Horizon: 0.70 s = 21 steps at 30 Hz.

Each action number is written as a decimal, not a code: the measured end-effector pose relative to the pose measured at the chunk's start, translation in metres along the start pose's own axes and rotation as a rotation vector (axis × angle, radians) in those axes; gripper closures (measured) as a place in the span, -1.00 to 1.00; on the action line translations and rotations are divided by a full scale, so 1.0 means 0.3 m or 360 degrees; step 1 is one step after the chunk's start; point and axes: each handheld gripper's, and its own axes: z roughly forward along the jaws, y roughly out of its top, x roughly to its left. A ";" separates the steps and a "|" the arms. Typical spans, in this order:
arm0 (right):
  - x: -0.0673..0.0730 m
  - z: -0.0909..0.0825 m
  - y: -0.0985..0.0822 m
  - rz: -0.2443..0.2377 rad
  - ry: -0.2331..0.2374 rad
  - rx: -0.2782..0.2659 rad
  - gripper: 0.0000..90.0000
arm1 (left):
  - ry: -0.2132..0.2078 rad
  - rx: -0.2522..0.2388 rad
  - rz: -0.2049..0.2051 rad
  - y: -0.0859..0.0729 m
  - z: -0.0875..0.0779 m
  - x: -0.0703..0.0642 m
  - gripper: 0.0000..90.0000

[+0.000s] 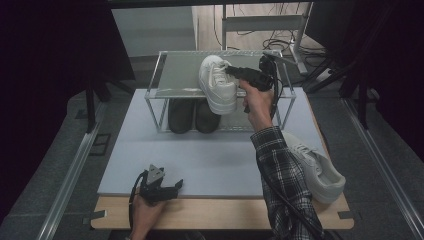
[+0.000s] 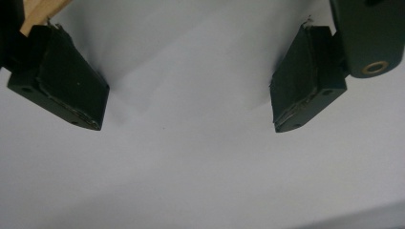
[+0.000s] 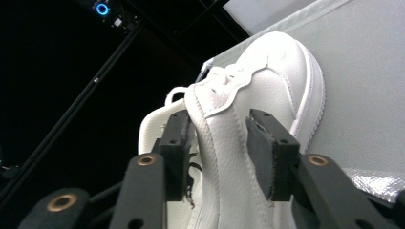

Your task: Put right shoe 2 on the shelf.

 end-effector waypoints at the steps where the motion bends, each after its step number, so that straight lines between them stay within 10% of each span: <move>1: 0.002 -0.004 0.000 -0.0014 -0.0008 0.0004 0.29 | 0.0000 0.0000 0.0000 0.000 0.000 0.000 -0.72; 21: 0.019 -0.138 -0.006 -0.0231 0.0020 0.0006 0.41 | 0.0001 0.0001 -0.0002 0.000 0.000 -0.001 -0.72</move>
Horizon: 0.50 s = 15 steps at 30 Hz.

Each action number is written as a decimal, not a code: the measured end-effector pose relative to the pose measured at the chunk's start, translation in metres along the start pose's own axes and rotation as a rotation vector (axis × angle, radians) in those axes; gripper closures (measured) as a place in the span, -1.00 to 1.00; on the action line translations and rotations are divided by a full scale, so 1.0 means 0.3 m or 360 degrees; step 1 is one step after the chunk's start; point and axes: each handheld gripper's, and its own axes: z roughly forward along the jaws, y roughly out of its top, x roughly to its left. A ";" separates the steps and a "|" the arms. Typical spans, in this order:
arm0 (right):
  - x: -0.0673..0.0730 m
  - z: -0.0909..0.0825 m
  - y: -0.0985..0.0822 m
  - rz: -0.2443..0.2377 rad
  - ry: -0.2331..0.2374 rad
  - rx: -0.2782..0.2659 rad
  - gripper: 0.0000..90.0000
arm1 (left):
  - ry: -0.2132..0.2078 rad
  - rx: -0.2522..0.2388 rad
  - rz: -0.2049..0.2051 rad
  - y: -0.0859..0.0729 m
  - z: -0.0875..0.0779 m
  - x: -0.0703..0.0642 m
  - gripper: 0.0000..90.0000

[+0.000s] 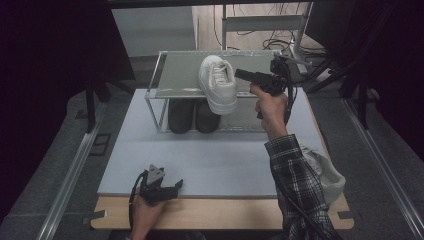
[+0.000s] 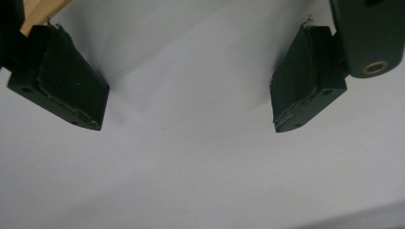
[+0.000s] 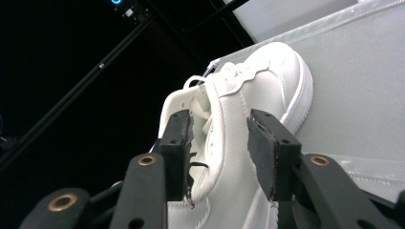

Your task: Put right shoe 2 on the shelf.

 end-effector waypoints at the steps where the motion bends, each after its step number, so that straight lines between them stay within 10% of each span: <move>1: 0.003 -0.007 -0.004 -0.0015 -0.0002 -0.0001 0.43 | 0.0000 0.0000 0.0000 0.000 0.000 0.000 -0.72; 15: 0.013 -0.101 -0.077 -0.0087 0.0144 0.0012 0.99 | 0.0002 0.0000 -0.0001 0.000 0.000 -0.001 -0.72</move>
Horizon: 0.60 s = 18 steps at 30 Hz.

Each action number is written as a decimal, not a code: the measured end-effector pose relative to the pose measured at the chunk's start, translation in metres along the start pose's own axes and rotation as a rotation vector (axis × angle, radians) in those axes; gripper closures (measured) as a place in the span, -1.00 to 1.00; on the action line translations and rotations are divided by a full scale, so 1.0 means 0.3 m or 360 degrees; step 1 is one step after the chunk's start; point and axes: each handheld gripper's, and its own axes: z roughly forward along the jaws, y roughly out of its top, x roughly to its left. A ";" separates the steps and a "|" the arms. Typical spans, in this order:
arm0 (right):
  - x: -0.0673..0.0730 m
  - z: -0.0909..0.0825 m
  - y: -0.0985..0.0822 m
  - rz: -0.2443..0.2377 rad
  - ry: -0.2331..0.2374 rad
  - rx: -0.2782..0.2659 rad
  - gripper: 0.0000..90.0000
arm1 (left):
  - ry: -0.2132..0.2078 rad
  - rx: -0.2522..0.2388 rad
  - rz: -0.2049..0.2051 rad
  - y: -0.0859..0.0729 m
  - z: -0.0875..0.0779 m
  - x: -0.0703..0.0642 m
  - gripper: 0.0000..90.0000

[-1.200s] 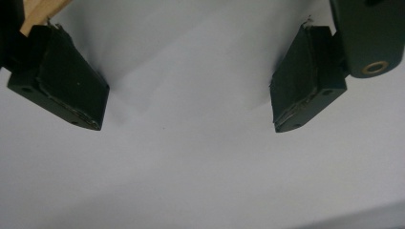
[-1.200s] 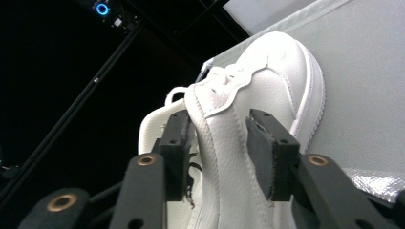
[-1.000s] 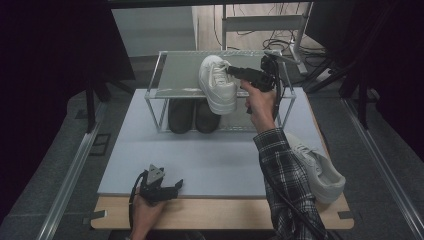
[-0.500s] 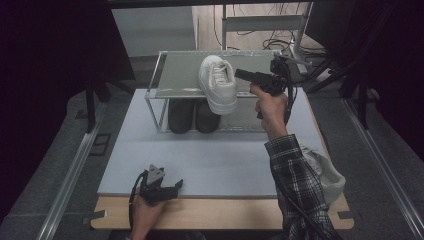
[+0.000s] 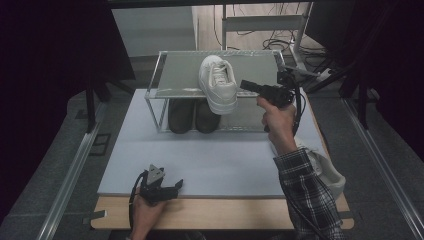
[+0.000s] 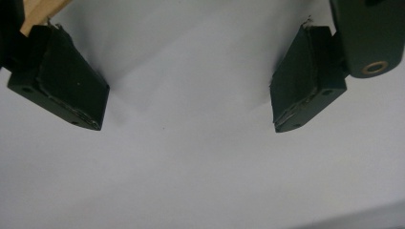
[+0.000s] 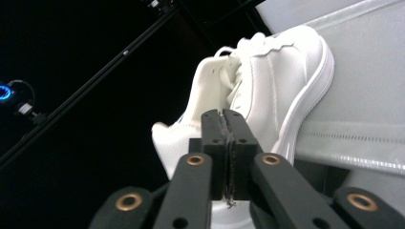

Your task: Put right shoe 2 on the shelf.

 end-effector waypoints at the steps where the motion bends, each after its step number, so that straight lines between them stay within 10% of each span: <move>1: 0.003 -0.006 -0.006 -0.0004 0.0008 0.0013 0.99 | 0.0000 0.0000 0.0000 0.000 0.000 0.000 -0.72; 18: 0.013 -0.006 -0.166 -0.0078 0.0051 0.0152 1.00 | 0.0001 -0.0003 -0.0001 0.000 0.000 0.000 -0.71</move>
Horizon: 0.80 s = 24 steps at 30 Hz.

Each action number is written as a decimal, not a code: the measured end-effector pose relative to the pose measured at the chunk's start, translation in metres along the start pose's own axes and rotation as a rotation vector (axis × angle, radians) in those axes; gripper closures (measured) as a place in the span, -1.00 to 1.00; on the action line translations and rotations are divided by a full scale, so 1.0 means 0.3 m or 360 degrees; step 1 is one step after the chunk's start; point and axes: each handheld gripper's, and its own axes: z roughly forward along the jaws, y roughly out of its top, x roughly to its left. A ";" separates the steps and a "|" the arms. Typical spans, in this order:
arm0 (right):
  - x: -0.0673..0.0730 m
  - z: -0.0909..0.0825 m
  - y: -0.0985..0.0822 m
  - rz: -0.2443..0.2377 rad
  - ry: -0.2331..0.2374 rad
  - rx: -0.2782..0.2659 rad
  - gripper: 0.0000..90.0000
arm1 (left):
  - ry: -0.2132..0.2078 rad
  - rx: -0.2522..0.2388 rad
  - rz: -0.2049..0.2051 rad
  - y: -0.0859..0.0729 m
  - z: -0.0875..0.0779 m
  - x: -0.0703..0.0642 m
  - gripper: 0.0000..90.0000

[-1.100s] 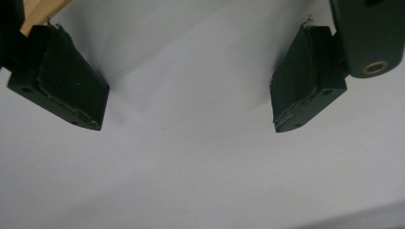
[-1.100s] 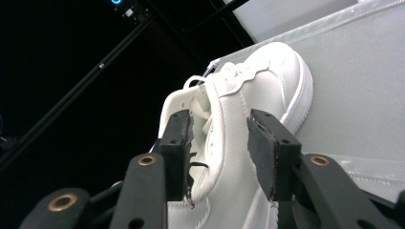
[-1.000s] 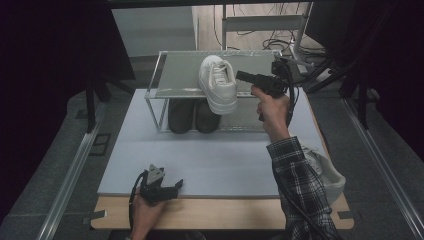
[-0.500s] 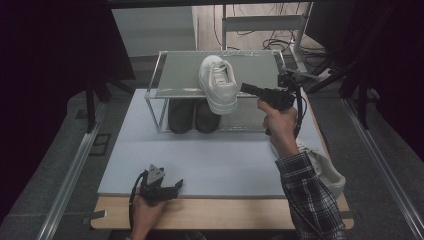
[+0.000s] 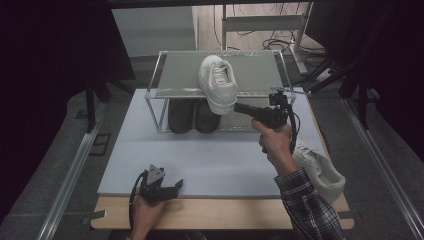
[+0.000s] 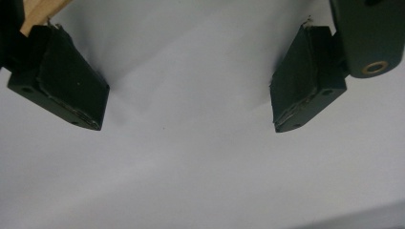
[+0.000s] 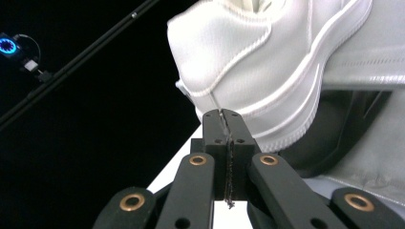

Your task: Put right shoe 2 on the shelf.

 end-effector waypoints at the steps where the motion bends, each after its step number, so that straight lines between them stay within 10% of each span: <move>1: -0.002 0.004 -0.006 0.0002 -0.0001 0.0007 1.00 | 0.0000 0.0000 0.0000 0.000 0.000 0.000 -0.72; 24: -0.038 0.053 -0.042 0.0035 -0.0032 0.0011 1.00 | 0.0000 -0.0001 0.0001 0.000 0.000 0.000 -0.72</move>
